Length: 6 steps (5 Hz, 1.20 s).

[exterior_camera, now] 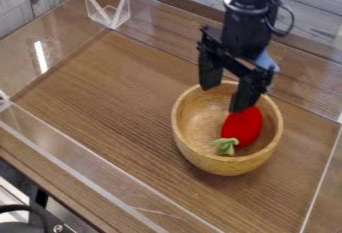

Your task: Move the red object to the left side of the table

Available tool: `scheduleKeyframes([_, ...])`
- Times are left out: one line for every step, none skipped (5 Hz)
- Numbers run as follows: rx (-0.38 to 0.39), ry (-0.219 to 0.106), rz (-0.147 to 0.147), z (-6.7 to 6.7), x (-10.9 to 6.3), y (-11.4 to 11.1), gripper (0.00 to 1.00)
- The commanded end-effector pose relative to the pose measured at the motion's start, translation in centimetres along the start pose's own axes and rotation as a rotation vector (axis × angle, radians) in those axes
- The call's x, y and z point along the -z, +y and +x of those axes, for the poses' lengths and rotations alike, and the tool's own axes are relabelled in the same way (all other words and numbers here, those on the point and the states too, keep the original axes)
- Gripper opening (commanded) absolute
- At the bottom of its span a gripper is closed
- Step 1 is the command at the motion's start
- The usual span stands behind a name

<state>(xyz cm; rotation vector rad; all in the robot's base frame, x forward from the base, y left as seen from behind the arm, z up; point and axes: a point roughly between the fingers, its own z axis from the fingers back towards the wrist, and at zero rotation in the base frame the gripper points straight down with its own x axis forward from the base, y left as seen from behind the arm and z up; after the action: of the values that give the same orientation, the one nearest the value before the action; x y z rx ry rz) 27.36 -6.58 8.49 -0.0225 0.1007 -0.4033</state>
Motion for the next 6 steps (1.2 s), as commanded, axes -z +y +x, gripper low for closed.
scheduleKeyframes([0.071,-0.047,0.016,0.5,-0.1,-1.1,1.00])
scheduleKeyframes([0.137,-0.060,0.024,0.5,0.8,-1.5,1.00])
scheduleKeyframes([0.197,-0.076,0.037,0.6,1.6,-1.7,1.00])
scheduleKeyframes([0.214,-0.099,0.060,0.8,2.1,-1.4,1.00])
scheduleKeyframes([0.213,-0.119,0.070,1.0,2.1,-1.1,1.00])
scheduleKeyframes([0.211,-0.136,0.077,1.1,2.1,-0.9,1.00])
